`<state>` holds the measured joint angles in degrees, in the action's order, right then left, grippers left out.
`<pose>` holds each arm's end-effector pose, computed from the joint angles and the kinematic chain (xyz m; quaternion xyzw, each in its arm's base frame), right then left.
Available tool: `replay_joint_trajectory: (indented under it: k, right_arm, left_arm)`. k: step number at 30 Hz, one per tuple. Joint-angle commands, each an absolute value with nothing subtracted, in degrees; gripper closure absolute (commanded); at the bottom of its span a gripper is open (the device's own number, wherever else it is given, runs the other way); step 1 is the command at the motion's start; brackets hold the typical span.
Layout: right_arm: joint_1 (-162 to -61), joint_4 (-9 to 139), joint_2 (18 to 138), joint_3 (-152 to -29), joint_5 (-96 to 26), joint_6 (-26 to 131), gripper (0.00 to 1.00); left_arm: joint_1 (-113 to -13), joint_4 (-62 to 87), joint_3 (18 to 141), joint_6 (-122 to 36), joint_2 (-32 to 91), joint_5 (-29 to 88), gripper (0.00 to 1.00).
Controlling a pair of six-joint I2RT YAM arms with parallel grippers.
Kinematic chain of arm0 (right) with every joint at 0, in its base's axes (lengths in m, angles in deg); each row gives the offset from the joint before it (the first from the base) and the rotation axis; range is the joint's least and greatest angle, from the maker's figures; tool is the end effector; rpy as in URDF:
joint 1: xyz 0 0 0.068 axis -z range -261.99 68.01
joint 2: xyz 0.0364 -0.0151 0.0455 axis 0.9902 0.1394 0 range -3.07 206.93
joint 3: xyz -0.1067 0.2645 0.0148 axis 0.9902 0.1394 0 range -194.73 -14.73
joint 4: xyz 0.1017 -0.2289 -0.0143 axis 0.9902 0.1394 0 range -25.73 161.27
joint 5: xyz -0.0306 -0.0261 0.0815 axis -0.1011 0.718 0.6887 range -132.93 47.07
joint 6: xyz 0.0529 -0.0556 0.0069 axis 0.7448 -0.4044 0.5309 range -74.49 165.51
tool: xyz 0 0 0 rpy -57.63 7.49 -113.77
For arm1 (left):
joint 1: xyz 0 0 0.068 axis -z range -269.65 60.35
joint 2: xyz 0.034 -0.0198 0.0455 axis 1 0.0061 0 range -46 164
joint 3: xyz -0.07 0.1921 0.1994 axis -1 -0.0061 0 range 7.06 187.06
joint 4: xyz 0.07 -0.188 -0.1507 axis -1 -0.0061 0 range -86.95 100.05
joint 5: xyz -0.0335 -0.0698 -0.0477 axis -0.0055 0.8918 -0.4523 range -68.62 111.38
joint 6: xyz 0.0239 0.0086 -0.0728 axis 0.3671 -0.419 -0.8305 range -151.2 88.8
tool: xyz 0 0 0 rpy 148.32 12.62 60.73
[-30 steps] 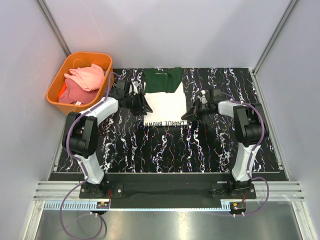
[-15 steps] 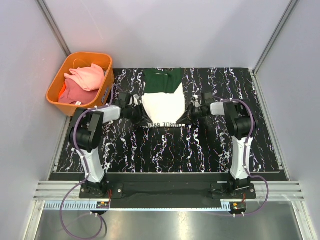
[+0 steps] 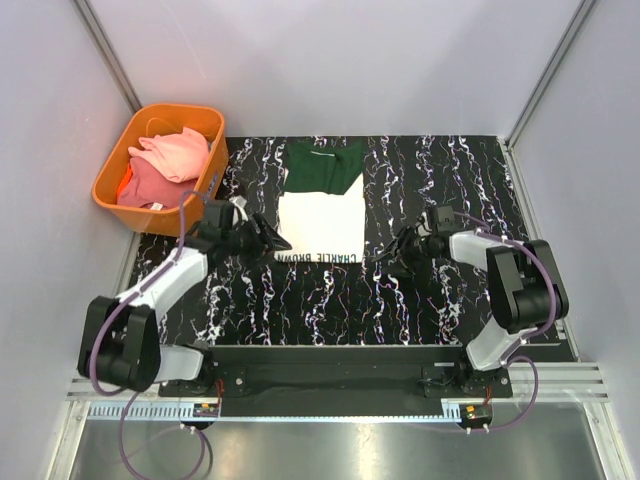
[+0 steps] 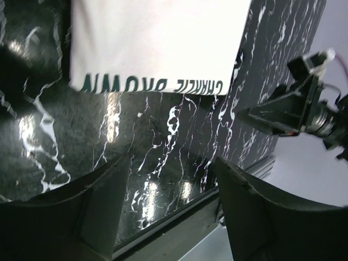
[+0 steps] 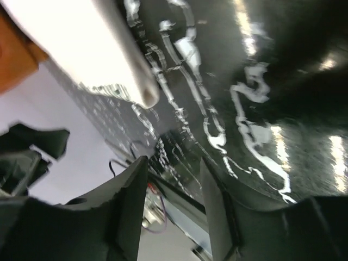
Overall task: Fold and stack the t-shirts
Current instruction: Fold the tshirt
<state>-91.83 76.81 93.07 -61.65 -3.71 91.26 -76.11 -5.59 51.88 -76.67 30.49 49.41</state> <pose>0.2951 0.0933 0.1414 0.2037 0.8943 0.3951 0.0516 0.2603 -0.0944 0.2144 -0.1638 0.8931 -0.3702 0.1962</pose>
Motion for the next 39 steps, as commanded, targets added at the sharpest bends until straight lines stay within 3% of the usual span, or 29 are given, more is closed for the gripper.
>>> replay_joint_trajectory:
  k: [1, 4, 10, 15, 33, 36, 39]
  right_arm:
    - [-93.9, 71.1, 88.9, -58.8, -12.5, 103.1, 0.48]
    - [-97.9, 66.4, 86.9, -57.4, -18.0, 110.8, 0.41]
    - [-104.7, 59.4, 89.4, -57.4, -28.3, 118.9, 0.4]
    - [-105.6, 55.9, 92.2, -55.2, -32.5, 124.9, 0.41]
    - [-106.0, 57.4, 98.0, -56.7, -33.9, 127.8, 0.52]
    - [-106.1, 57.5, 99.0, -57.3, -34.1, 127.4, 0.57]
    - [-106.1, 57.8, 99.8, -57.4, -34.1, 126.9, 0.64]
  left_arm:
    - [-76.2, -3.2, 45.8, -89.2, 27.1, 42.1, 0.32]
    - [-76.2, 1.8, 42.1, -96.2, 27.7, 40.5, 0.35]
    - [-76.4, 4.0, 43.6, -98.6, 34.7, 34.2, 0.46]
    - [-76.8, 6.6, 43.6, -102.0, 38.6, 32.5, 0.5]
    - [-77.0, 4.6, 44.2, -108.6, 47.0, 32.0, 0.55]
    - [-77.1, 4.5, 44.9, -108.1, 48.2, 31.9, 0.6]
    - [-77.1, 4.5, 46.1, -106.0, 49.5, 31.8, 0.74]
